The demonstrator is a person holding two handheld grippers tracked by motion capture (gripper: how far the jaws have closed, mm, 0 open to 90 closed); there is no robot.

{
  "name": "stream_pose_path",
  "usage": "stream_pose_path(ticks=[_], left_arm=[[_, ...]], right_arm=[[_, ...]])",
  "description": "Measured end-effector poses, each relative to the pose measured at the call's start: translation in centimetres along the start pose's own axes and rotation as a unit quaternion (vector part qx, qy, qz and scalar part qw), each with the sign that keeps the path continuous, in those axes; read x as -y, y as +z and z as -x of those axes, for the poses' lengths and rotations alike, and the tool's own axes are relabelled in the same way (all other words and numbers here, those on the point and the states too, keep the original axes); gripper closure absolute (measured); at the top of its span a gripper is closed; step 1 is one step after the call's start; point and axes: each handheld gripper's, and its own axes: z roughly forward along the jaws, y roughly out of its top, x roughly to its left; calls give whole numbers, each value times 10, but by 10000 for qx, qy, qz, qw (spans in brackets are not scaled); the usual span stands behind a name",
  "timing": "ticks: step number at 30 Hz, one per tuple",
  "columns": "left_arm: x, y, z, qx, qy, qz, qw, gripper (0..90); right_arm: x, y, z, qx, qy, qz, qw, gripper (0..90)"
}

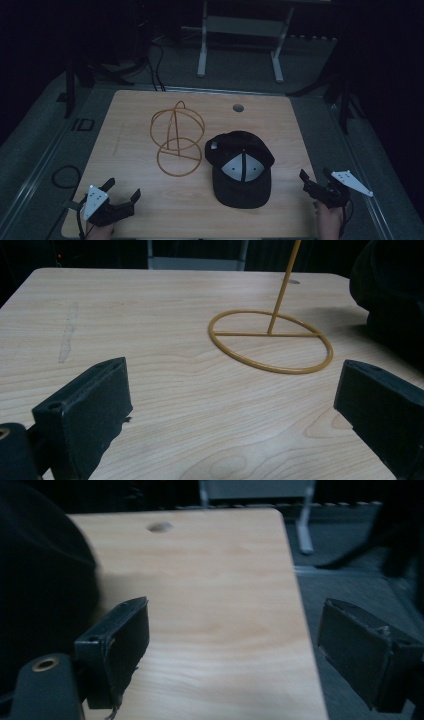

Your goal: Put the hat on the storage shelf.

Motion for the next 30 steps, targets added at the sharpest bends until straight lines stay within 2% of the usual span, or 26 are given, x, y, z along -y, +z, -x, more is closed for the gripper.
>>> stream_pose_path(ticks=[2, 3, 4, 5, 6, 7, 8, 9, 10, 11, 12, 13, 14, 15, 16, 17, 19, 21, 22, 24, 25, 26, 27, 28, 29, 30], left_arm=[[0, 0, 1, 9, 29, -65, 10000, 21], [0, 1, 2, -32, 119, -167, 9998, 21], [0, 1, 2, -32, 119, -167, 9998, 21], [0, 1, 3, 2, 160, -189, 9997, 21], [0, 1, 3, 2, 160, -189, 9997, 21], [-1, 2, 5, 6, 172, -226, 9996, 21], [-1, 2, 5, 6, 172, -226, 9996, 21], [-1, 2, 6, 119, 111, -190, 9997, 21], [-1, 2, 6, 119, 111, -190, 9997, 21], [-1, 2, 7, 200, 77, -202, 9996, 21], [-1, 2, 7, 200, 77, -202, 9996, 22], [-2, 3, 9, 330, 11, -250, 9991, 21], [-2, 3, 9, 330, 11, -250, 9991, 21], [-2, 3, 10, 437, -14, -343, 9985, 21], [-2, 3, 10, 437, -14, -343, 9985, 21], [-1, 4, 13, 542, 39, -425, 9976, 21], [-1, 5, 15, 584, 58, -457, 9972, 21], [-2, 5, 18, 636, 100, -436, 9970, 21], [-3, 5, 20, 661, 133, -456, 9967, 21], [-4, 4, 23, 655, 202, -450, 9966, 21], [-4, 4, 25, 656, 269, -459, 9964, 21], [-4, 4, 25, 656, 269, -459, 9964, 21], [-4, 3, 26, 695, 277, -462, 9961, 21], [-4, 3, 26, 695, 277, -462, 9961, 21], [-4, 3, 26, 690, 275, -456, 9962, 21], [-4, 3, 25, 705, 267, -463, 9961, 21]], right_arm=[[-7, -3, -4, -81, -39, 41, 10000, 132], [-19, -7, -10, -221, -102, 91, 9997, 130], [-19, -7, -10, -221, -102, 91, 9997, 130], [-30, -10, -17, -378, -206, 116, 9990, 127], [-30, -10, -17, -378, -206, 116, 9990, 127], [-43, -11, -27, -506, -373, 140, 9979, 124], [-43, -11, -27, -506, -373, 140, 9979, 124], [-52, -11, -34, -641, -525, 153, 9964, 122], [-52, -11, -34, -641, -525, 153, 9964, 122], [-61, -9, -42, -780, -654, 91, 9948, 121], [-61, -9, -42, -780, -654, 91, 9948, 121], [-69, -6, -49, -986, -681, 43, 9928, 120], [-69, -6, -49, -986, -681, 43, 9928, 120], [-75, -2, -57, -1101, -770, -17, 9909, 109], [-75, -2, -57, -1101, -770, -17, 9909, 109], [-79, 2, -65, -1199, -925, -40, 9885, 110], [-81, 4, -68, -1269, -958, -67, 9873, 110], [-85, 14, -82, -1494, -1146, -219, 9819, 110], [-85, 14, -82, -1494, -1146, -219, 9819, 110], [-86, 21, -90, -1521, -1273, -327, 9796, 111], [-86, 28, -98, -1581, -1379, -437, 9768, 118], [-86, 28, -98, -1581, -1379, -437, 9768, 118], [-84, 35, -104, -1639, -1442, -528, 9744, 134], [-84, 35, -104, -1639, -1442, -528, 9744, 134], [-82, 44, -111, -1624, -1554, -667, 9721, 146], [-82, 44, -111, -1624, -1554, -667, 9721, 146]])
